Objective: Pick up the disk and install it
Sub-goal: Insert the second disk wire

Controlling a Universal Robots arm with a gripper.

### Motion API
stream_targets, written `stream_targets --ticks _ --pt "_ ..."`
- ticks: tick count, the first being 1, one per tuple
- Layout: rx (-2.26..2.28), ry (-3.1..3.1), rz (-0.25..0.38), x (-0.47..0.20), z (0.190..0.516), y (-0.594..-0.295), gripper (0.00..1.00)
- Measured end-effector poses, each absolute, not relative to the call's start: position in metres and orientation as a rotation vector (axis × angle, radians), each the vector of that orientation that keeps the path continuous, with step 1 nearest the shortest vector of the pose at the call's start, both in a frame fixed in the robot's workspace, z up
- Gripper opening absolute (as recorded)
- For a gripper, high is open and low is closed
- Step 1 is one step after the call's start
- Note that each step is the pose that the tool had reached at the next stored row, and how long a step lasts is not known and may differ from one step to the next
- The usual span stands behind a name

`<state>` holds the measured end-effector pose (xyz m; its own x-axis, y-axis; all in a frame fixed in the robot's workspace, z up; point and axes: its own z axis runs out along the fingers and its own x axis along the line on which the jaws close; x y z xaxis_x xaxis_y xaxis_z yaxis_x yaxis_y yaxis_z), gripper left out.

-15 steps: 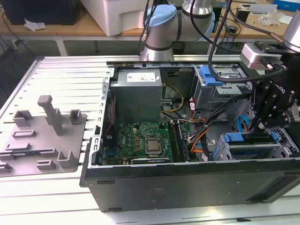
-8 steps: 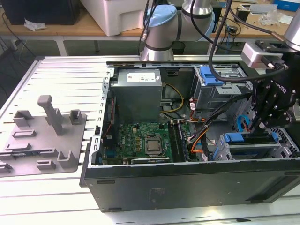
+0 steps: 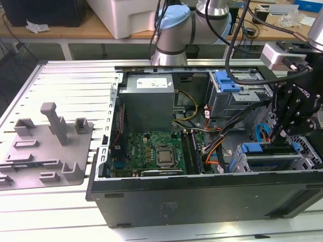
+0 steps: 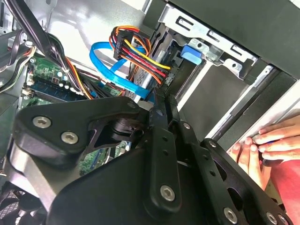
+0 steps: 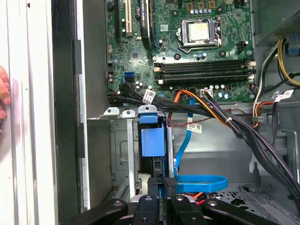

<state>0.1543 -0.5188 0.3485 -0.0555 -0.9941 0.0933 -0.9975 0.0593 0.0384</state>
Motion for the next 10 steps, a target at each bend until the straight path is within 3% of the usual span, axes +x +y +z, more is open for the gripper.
stream_targets --ticks 10 --pt "2.092 -2.215 0.055 0.1543 0.3459 -0.516 0.16"
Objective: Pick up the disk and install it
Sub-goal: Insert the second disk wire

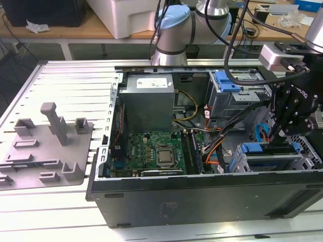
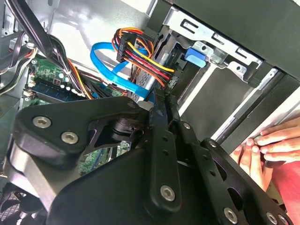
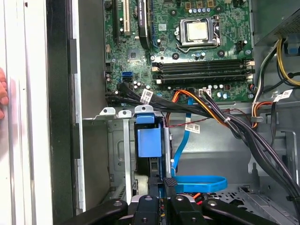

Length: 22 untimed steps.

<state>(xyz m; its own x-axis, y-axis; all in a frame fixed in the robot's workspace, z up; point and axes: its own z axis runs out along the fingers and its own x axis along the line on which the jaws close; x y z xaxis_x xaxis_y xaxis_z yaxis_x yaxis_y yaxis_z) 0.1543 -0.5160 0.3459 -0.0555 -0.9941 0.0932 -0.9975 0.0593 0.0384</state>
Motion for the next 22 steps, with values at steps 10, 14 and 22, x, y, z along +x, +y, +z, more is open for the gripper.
stream_targets --ticks 10,14,22 --pt "2.092 -2.215 0.055 0.1543 0.3441 -0.5162 0.16" --pt "2.091 -2.215 0.055 0.1543 0.343 -0.5162 0.16" --pt "2.091 -2.215 0.055 0.1543 0.3409 -0.5162 0.16"
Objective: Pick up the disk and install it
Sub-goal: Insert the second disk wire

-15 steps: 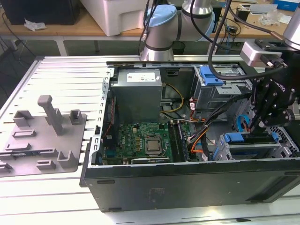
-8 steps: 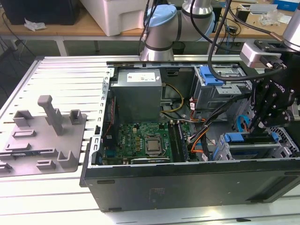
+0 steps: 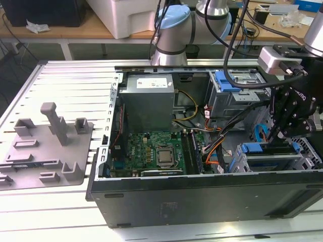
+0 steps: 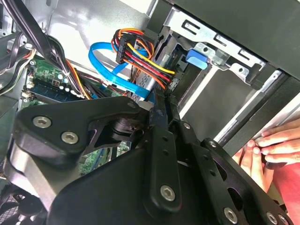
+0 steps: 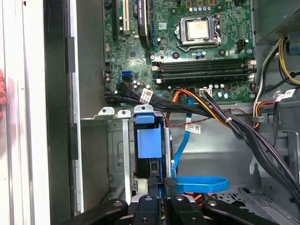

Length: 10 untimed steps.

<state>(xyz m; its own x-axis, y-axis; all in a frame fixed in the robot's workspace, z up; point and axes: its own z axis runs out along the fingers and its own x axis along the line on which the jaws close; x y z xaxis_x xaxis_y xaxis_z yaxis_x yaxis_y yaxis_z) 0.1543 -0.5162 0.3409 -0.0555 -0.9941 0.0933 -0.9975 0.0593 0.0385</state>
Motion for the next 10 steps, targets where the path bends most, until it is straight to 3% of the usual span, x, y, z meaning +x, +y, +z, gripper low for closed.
stream_targets --ticks 10 --pt "2.091 -2.215 0.055 0.1543 0.3376 -0.5162 0.16"
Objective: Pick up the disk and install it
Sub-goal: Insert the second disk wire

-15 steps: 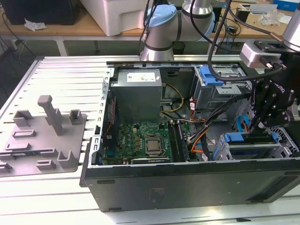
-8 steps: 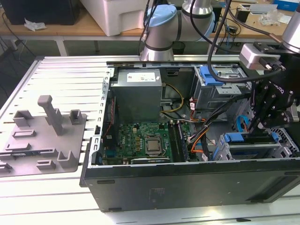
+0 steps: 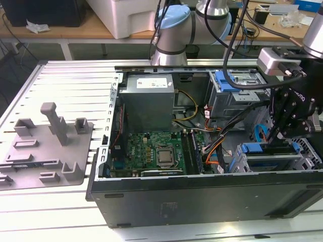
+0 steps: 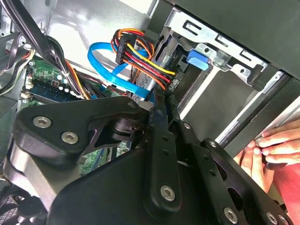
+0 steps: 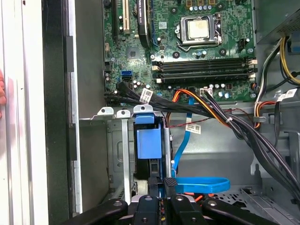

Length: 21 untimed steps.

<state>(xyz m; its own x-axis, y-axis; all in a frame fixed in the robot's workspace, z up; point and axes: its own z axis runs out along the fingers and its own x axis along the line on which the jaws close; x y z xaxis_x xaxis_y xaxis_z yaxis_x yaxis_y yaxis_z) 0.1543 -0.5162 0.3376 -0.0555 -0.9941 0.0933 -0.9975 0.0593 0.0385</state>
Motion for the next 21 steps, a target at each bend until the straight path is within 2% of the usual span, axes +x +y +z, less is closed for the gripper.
stream_targets --ticks 16,17,19,20,21 --pt "2.092 -2.216 0.055 0.1543 0.3352 -0.5162 0.16" --pt "2.092 -2.216 0.054 0.1543 0.3352 -0.5161 0.17" --pt "2.092 -2.216 0.054 0.1543 0.3369 -0.5162 0.29" --pt "2.091 -2.215 0.055 0.1543 0.3378 -0.5162 0.29" --pt "2.092 -2.215 0.055 0.1543 0.3379 -0.5162 0.36"
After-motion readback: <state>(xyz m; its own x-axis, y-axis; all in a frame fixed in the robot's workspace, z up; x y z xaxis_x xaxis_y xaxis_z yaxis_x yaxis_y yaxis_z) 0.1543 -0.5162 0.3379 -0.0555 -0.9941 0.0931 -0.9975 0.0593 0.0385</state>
